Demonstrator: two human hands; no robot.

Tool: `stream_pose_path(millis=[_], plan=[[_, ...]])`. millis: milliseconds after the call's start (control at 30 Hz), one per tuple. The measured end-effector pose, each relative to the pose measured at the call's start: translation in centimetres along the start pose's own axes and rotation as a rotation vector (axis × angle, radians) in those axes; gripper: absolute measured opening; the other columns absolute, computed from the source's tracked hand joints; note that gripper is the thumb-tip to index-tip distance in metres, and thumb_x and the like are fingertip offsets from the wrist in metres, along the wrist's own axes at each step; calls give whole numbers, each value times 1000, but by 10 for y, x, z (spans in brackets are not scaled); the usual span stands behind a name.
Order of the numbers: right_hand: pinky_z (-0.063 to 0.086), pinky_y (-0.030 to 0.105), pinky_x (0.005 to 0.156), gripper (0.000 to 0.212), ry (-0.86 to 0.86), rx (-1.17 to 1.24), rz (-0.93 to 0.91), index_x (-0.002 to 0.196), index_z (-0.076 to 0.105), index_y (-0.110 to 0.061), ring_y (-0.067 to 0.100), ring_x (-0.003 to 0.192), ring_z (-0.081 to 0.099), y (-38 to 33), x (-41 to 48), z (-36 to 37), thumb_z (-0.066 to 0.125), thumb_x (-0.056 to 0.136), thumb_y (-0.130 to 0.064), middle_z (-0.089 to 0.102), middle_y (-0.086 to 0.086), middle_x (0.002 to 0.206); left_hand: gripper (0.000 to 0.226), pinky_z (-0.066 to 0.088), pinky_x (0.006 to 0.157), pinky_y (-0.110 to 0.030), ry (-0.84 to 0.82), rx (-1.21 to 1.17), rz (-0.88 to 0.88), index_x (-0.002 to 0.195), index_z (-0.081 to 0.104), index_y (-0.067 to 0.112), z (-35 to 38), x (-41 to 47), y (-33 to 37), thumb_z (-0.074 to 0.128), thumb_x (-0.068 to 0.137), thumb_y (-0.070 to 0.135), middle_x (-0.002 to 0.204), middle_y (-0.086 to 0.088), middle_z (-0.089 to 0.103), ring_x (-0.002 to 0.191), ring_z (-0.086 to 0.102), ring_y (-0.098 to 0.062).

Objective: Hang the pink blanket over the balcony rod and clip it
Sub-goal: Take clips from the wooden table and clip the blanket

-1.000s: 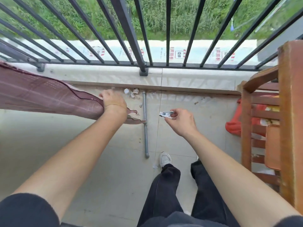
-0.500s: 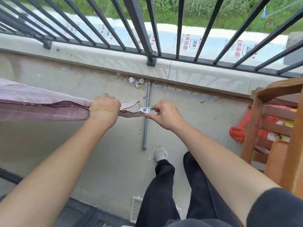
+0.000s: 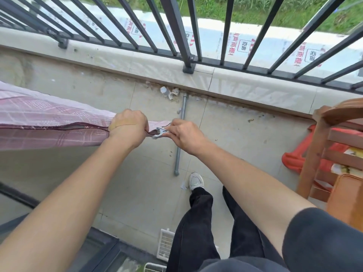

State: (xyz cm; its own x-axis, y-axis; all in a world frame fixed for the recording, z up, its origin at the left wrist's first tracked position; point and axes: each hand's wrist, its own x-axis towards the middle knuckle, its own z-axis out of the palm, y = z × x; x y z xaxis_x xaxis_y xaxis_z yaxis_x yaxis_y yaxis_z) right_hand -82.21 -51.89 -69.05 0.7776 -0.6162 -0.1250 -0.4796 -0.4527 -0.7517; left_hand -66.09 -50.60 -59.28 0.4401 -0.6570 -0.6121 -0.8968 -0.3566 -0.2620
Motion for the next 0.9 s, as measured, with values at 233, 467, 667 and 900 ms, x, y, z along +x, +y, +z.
stream_pose_path(millis=[233,467,667,900], plan=[[49,38,70,35,-48,41,-10,105,71,-5,35,81,64,-9,18,20,59,97,-36,62,14,98,12,50,78,-30,9,9,20,93,76,31,-2,-3,1,76,82,35,105,-9,68,97,64,-33],[49,42,93,89,-159,16,161,155,19,-19,27,120,53,0,1,15,62,88,-57,51,7,132,26,46,92,-38,86,1,93,115,70,29,1,-4,-4,68,89,30,119,-10,63,113,54,-32],[38,46,108,80,60,-131,262,158,12,-18,29,138,37,5,-32,-28,46,96,-55,32,10,154,65,25,110,-56,570,-107,250,150,38,14,0,-32,-6,58,94,41,160,-21,24,144,26,-40],[-1,54,122,84,287,-434,534,158,2,-21,36,151,-10,-8,-124,-99,31,94,-67,-14,14,164,71,10,118,-62,619,-162,376,156,25,20,-20,-89,25,26,96,59,164,-16,11,151,7,-35]])
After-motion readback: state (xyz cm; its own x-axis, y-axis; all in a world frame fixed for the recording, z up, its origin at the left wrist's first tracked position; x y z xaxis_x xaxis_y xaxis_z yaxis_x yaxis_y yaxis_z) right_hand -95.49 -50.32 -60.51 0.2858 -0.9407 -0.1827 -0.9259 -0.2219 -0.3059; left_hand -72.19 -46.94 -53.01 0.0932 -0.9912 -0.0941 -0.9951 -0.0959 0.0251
